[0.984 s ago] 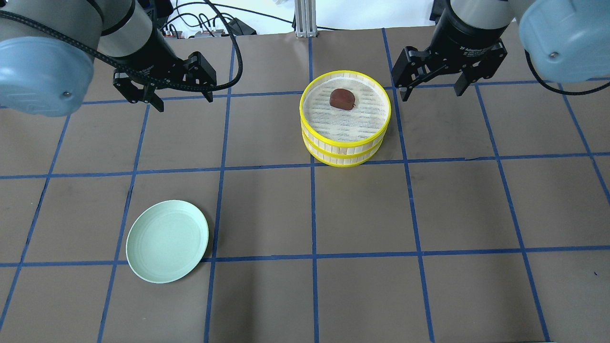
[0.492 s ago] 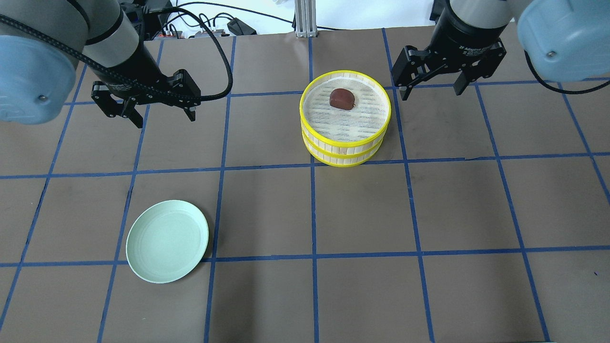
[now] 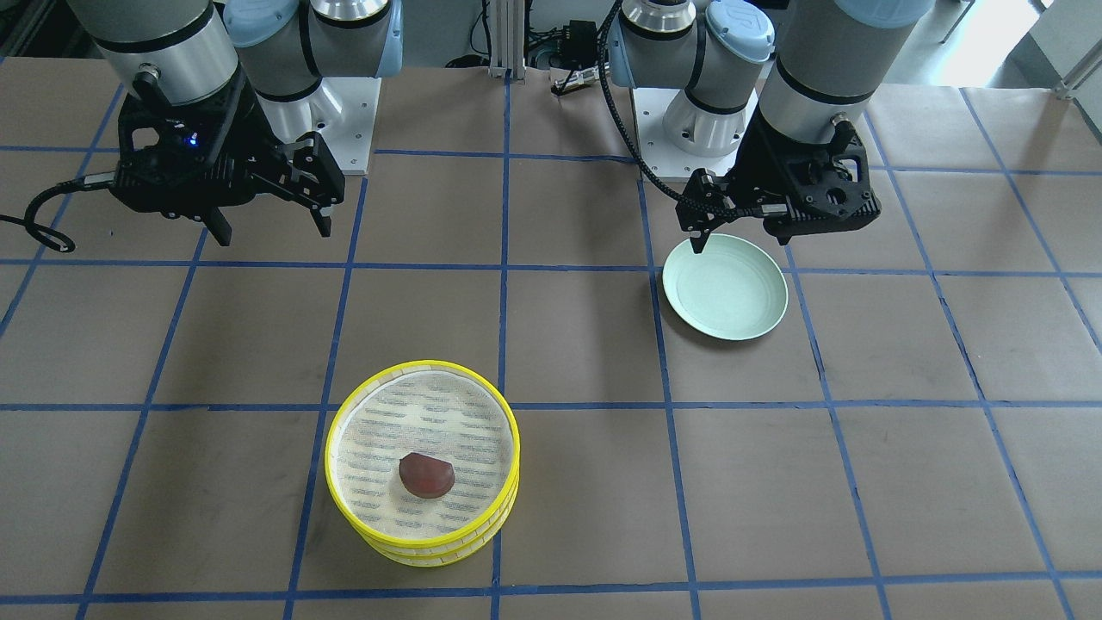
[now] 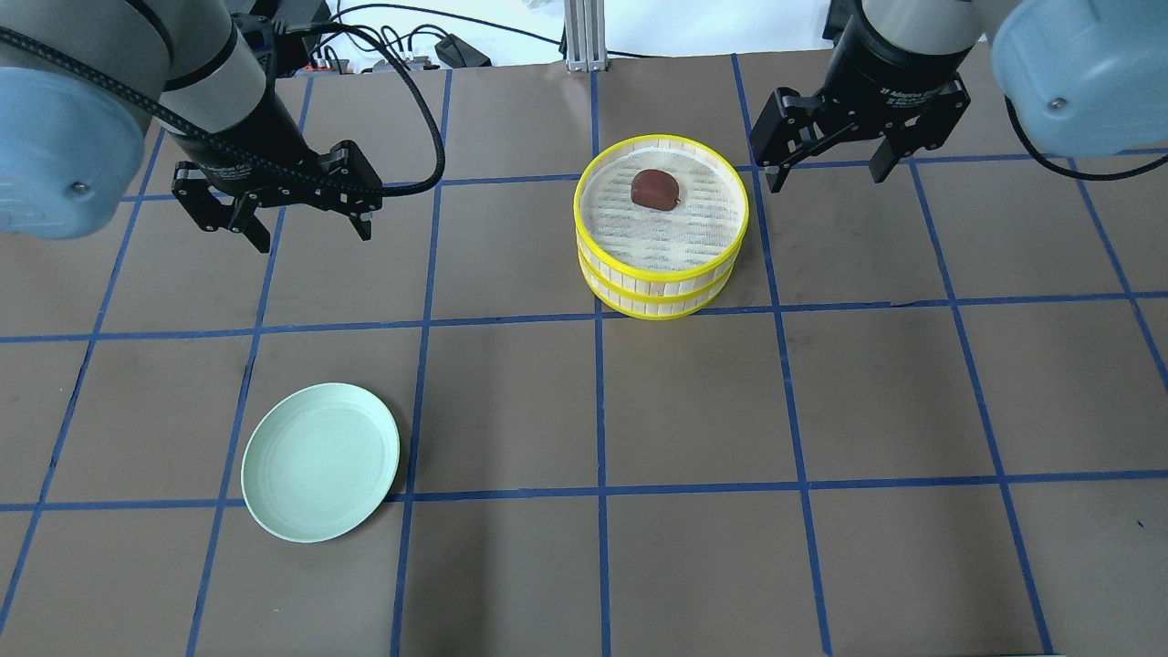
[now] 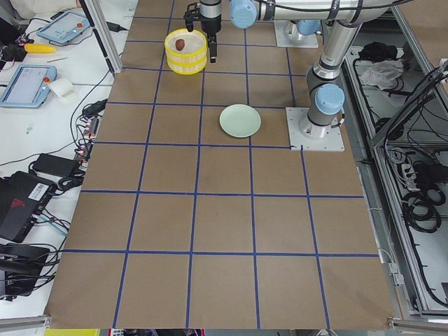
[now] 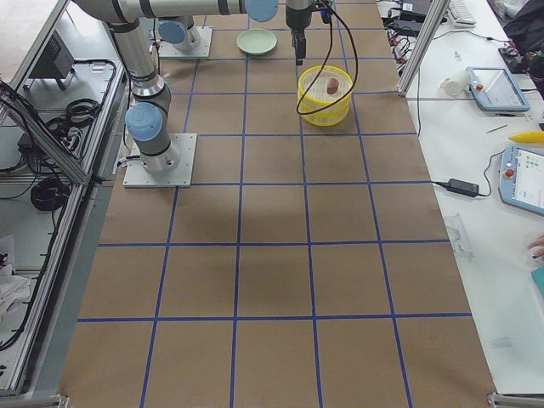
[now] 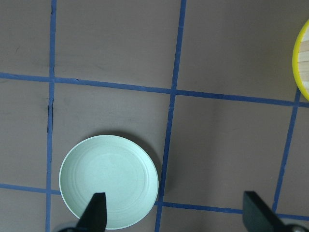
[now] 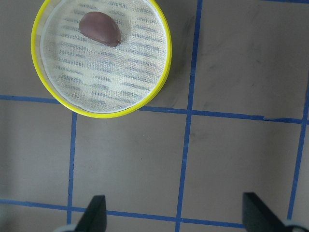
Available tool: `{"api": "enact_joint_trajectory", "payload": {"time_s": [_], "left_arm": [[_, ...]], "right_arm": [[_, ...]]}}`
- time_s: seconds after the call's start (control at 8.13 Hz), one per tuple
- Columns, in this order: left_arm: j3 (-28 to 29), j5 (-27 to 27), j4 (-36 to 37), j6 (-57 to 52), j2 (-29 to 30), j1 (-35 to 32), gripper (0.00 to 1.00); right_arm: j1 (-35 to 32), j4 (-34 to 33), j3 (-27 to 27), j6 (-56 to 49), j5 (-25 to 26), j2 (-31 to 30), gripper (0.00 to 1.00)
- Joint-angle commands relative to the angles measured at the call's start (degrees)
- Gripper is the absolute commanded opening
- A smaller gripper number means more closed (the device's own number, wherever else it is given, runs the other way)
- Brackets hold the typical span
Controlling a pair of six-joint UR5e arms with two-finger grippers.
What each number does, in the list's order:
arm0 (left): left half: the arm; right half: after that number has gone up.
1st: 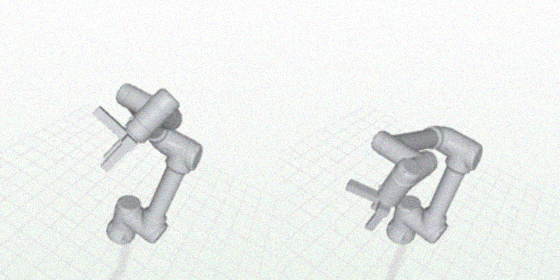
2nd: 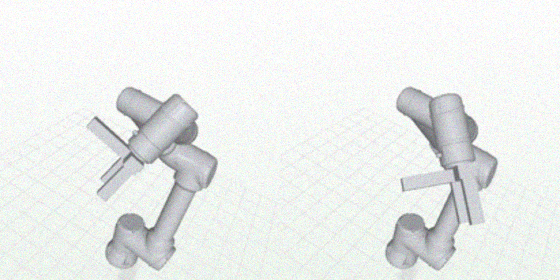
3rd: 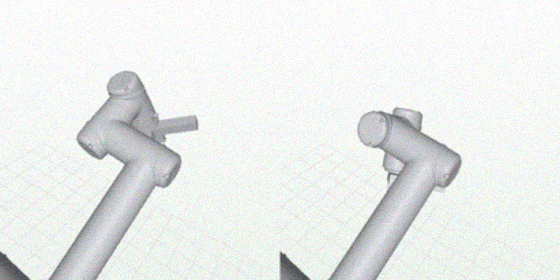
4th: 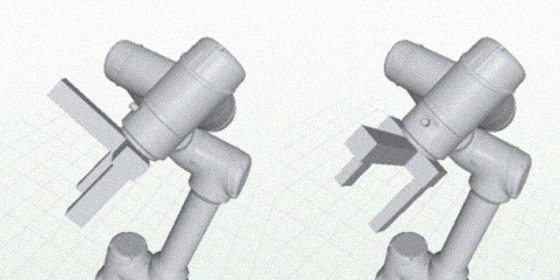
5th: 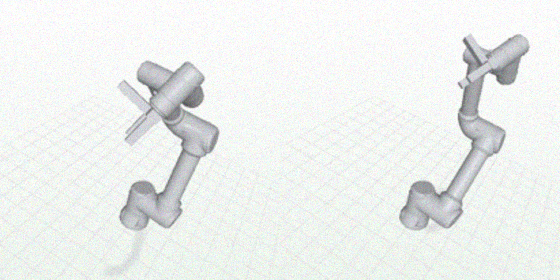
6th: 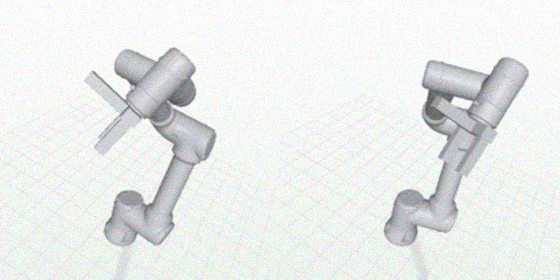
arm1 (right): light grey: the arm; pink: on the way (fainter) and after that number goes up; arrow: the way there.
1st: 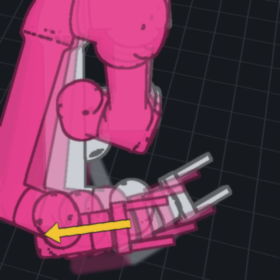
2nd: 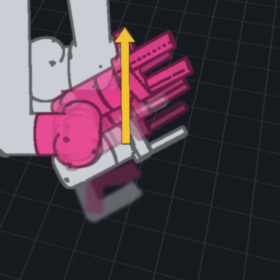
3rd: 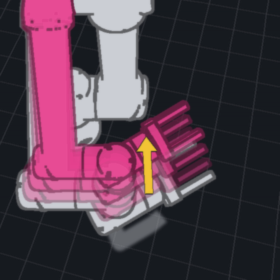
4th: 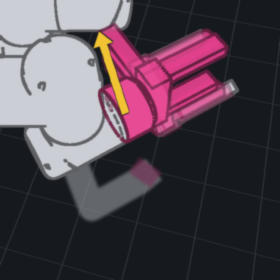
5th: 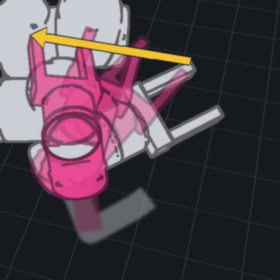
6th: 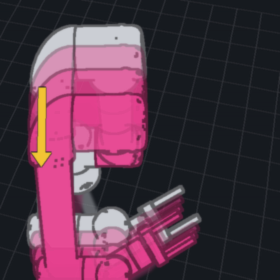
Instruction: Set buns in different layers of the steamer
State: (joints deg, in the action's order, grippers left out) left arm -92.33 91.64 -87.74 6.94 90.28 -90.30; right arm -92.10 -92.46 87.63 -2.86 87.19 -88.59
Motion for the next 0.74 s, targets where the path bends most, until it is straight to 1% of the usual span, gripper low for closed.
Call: {"api": "enact_joint_trajectory", "payload": {"time_s": [0.0,0.61], "left_arm": [[-0.6,0.0,-0.7,0.0,-0.2,0.0,1.00],[-0.7,0.1,-3.4,0.0,-0.5,-0.1,1.00]], "right_arm": [[0.1,0.0,0.0,0.0,0.0,0.0,1.00],[0.1,0.1,0.1,0.0,0.0,0.0,1.00]]}}
